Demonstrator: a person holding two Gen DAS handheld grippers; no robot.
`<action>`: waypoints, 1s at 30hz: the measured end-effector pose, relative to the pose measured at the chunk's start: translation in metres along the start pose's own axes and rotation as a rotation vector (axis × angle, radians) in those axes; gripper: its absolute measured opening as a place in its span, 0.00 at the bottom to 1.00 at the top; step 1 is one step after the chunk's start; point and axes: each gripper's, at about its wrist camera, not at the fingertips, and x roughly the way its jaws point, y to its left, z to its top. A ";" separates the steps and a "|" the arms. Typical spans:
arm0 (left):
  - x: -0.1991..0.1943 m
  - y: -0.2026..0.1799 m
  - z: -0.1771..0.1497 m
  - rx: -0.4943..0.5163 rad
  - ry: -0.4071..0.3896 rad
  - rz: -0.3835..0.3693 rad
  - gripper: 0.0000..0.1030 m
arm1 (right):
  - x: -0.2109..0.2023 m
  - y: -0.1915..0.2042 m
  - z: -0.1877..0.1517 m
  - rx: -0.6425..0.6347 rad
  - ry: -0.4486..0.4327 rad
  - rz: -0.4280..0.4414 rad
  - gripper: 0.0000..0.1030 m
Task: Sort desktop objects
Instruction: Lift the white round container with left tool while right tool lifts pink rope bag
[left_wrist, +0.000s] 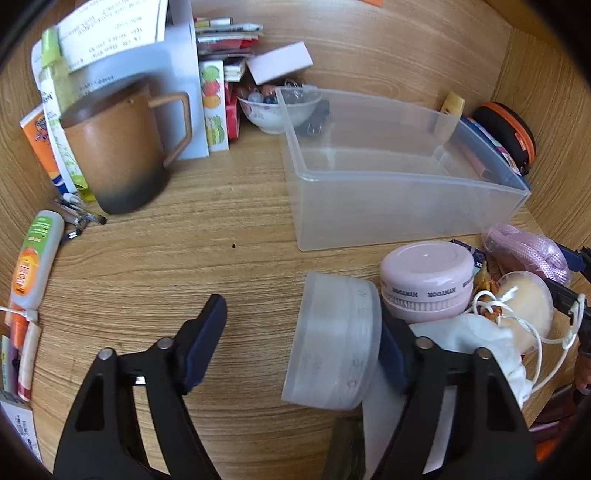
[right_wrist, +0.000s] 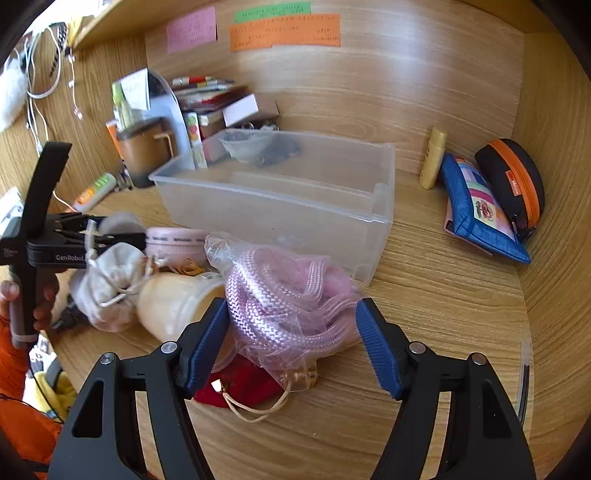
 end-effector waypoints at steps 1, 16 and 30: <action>0.001 0.000 0.000 -0.001 0.001 -0.001 0.71 | 0.003 0.001 0.001 -0.009 0.001 -0.001 0.65; 0.006 -0.002 0.001 0.013 0.005 -0.028 0.43 | 0.022 0.013 0.007 -0.113 0.006 -0.020 0.47; -0.006 0.003 0.008 -0.005 -0.048 -0.029 0.28 | -0.013 -0.020 0.023 0.029 -0.061 0.062 0.30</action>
